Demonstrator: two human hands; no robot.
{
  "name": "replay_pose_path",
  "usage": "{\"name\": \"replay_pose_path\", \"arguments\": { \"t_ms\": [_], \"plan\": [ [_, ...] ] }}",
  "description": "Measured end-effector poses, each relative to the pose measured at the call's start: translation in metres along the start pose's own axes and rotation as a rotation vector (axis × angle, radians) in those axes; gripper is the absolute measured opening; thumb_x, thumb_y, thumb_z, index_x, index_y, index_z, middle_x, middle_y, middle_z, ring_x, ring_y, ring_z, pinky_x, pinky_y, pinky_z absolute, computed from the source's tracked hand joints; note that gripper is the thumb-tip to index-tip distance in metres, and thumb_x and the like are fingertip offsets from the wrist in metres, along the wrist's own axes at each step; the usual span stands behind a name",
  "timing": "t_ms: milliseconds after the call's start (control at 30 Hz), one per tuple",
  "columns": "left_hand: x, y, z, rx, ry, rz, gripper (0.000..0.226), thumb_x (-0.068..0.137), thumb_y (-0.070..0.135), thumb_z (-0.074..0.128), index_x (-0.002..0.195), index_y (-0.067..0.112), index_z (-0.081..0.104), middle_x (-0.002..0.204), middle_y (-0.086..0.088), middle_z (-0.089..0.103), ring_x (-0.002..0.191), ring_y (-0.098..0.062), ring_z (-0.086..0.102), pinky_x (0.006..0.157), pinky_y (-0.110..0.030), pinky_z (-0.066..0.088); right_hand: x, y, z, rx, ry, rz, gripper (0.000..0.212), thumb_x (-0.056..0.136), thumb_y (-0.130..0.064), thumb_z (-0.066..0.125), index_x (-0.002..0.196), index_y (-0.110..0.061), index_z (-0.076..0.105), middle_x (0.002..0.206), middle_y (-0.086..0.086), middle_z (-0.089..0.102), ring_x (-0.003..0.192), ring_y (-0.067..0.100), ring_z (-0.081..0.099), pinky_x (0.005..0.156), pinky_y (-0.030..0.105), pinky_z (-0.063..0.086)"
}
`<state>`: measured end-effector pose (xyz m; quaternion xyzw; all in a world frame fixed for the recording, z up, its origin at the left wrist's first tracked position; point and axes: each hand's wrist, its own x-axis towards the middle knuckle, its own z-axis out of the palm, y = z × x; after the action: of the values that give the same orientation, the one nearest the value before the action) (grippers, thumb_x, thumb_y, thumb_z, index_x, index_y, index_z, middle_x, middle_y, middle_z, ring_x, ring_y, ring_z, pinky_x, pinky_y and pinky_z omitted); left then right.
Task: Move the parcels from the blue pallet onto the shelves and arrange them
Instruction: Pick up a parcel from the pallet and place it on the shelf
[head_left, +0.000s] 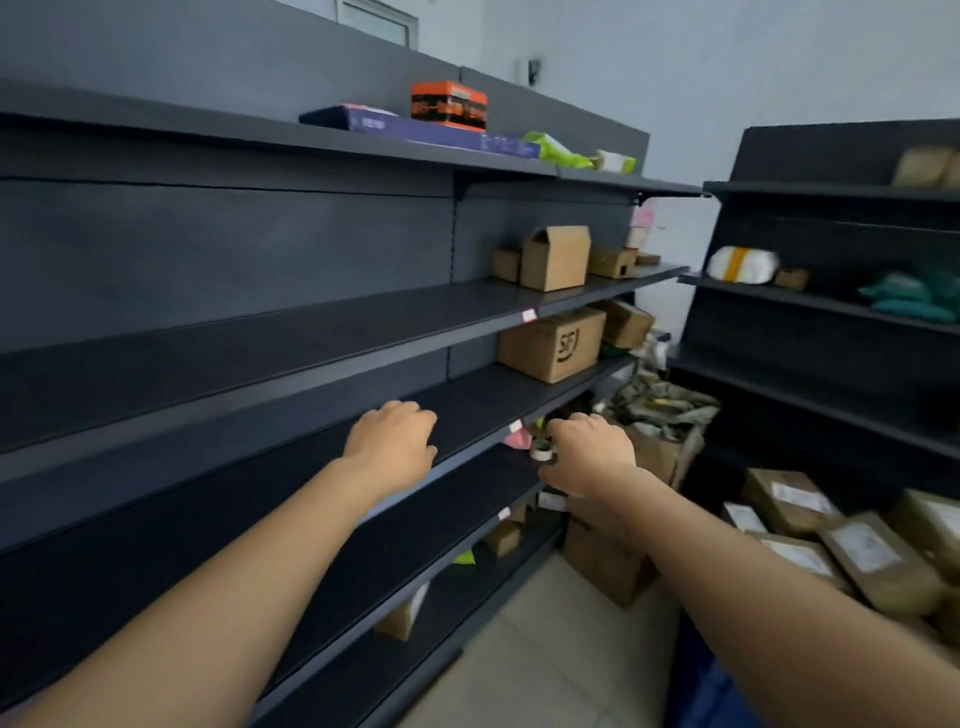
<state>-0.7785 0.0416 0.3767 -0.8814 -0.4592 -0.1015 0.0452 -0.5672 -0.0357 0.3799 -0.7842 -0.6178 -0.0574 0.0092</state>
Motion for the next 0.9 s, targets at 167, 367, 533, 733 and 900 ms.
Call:
{"name": "replay_pose_path", "arguments": {
  "t_ms": [167, 367, 533, 733, 900],
  "plan": [
    [0.027, 0.110, 0.020, -0.051, -0.017, 0.105, 0.032, 0.097, 0.033, 0.049, 0.125, 0.017, 0.053, 0.121, -0.003, 0.053, 0.119, -0.024, 0.047, 0.092, -0.039, 0.045, -0.045, 0.105, 0.015, -0.015, -0.027, 0.121, 0.040, 0.088, -0.038, 0.060, 0.121, -0.018, 0.054, 0.125, 0.007, 0.054, 0.118, 0.029, 0.050, 0.091, 0.039, 0.045],
    [0.056, 0.222, 0.053, -0.118, -0.057, 0.227, 0.040, 0.096, 0.035, 0.051, 0.132, 0.019, 0.051, 0.129, -0.003, 0.053, 0.121, -0.024, 0.047, 0.093, -0.039, 0.046, -0.089, 0.217, 0.032, 0.000, -0.076, 0.282, 0.036, 0.086, -0.039, 0.061, 0.116, -0.020, 0.056, 0.115, 0.005, 0.058, 0.110, 0.027, 0.053, 0.088, 0.040, 0.048],
    [0.082, 0.303, 0.072, -0.132, -0.095, 0.345, 0.041, 0.096, 0.036, 0.049, 0.133, 0.017, 0.051, 0.130, -0.003, 0.051, 0.122, -0.025, 0.047, 0.094, -0.041, 0.047, -0.116, 0.291, 0.050, 0.003, -0.070, 0.419, 0.041, 0.085, -0.041, 0.060, 0.120, -0.021, 0.055, 0.121, 0.004, 0.059, 0.113, 0.025, 0.054, 0.086, 0.037, 0.049],
    [0.121, 0.390, 0.102, -0.152, -0.129, 0.466, 0.041, 0.096, 0.036, 0.049, 0.133, 0.019, 0.051, 0.129, -0.002, 0.052, 0.123, -0.023, 0.046, 0.095, -0.039, 0.046, -0.127, 0.366, 0.071, 0.034, -0.094, 0.570, 0.037, 0.085, -0.041, 0.062, 0.117, -0.023, 0.057, 0.108, 0.000, 0.062, 0.097, 0.018, 0.059, 0.079, 0.034, 0.053],
    [0.164, 0.456, 0.133, -0.156, -0.157, 0.550, 0.040, 0.097, 0.034, 0.050, 0.134, 0.018, 0.050, 0.130, -0.002, 0.053, 0.123, -0.022, 0.047, 0.096, -0.038, 0.046, -0.117, 0.429, 0.091, 0.024, -0.115, 0.668, 0.032, 0.088, -0.040, 0.060, 0.114, -0.023, 0.056, 0.106, 0.000, 0.062, 0.097, 0.018, 0.058, 0.083, 0.035, 0.054]
  ]
}}
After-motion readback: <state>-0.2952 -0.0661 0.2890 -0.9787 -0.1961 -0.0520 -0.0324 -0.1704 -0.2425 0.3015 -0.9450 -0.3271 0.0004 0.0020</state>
